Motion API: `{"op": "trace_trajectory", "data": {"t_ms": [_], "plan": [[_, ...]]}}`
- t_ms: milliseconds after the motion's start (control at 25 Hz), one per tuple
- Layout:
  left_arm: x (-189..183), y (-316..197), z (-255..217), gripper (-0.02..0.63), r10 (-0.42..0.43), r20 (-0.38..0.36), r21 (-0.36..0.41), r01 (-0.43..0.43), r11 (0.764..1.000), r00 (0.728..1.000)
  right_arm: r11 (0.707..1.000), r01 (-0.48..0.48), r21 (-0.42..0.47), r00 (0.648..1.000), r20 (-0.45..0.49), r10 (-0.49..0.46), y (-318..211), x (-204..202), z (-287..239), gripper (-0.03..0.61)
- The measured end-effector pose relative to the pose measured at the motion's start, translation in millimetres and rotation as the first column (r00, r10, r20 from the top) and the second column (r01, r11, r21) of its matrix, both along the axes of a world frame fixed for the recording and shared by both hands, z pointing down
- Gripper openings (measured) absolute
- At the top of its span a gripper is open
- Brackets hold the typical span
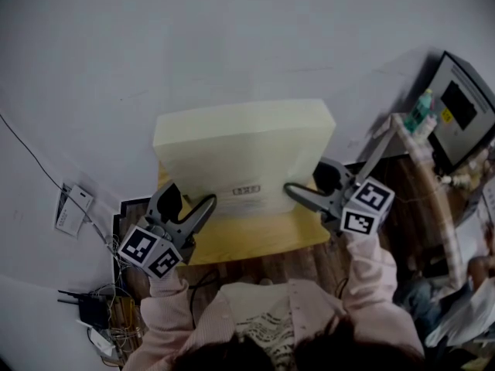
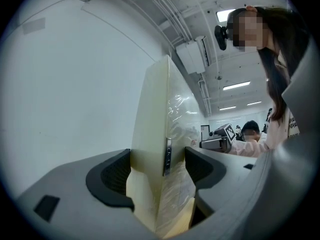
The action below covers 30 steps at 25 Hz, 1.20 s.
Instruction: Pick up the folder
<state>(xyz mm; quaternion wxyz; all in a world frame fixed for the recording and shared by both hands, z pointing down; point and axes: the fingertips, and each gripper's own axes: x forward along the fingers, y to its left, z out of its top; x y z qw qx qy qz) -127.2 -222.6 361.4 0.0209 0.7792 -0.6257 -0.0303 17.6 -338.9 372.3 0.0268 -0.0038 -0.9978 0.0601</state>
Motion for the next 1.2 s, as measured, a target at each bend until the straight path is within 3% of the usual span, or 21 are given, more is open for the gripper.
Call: {"op": "trace_trajectory", "data": {"t_ms": [1200], "plan": [[5, 12, -8, 0.347, -0.005, 0.009, 0.031, 0.005, 1.000, 1.000, 0.998, -0.038, 0.050, 0.999, 0.013, 0.037, 13, 5, -7, 0.316]]}}
